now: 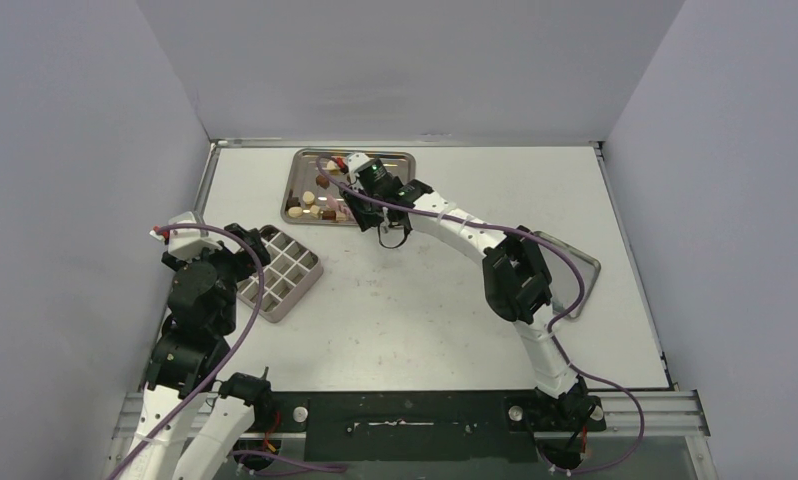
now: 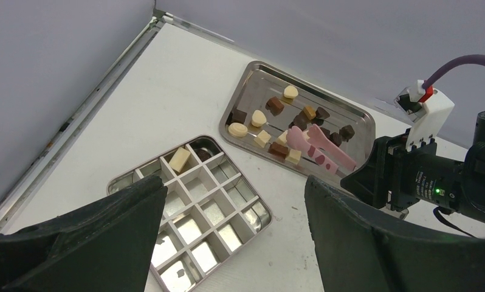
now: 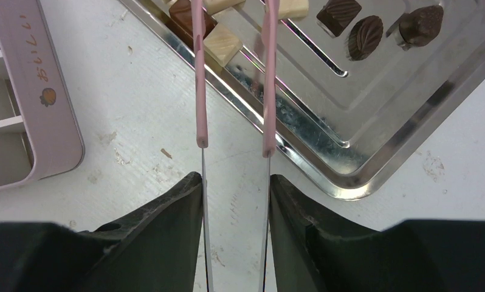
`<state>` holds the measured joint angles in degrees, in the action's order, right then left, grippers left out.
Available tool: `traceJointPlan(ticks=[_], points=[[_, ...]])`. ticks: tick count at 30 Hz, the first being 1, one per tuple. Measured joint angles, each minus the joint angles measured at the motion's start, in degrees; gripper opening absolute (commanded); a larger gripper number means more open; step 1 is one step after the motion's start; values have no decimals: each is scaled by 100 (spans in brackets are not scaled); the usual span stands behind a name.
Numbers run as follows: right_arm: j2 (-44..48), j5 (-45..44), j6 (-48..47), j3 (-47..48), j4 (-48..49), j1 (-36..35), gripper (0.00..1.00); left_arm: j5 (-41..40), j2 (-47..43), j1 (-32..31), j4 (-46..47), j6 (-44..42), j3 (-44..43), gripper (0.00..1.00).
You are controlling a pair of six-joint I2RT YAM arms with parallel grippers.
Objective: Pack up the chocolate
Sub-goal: Pick up the fake chocolate from the plate.
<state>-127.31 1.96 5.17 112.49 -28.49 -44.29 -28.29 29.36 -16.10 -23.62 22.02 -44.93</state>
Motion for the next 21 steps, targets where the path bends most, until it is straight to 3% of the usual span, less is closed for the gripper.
traceJointPlan(ticks=[21], points=[[-435, 4, -20, 282, -601, -76, 38, -2, -50, -7, 4, -4, 2, 82]])
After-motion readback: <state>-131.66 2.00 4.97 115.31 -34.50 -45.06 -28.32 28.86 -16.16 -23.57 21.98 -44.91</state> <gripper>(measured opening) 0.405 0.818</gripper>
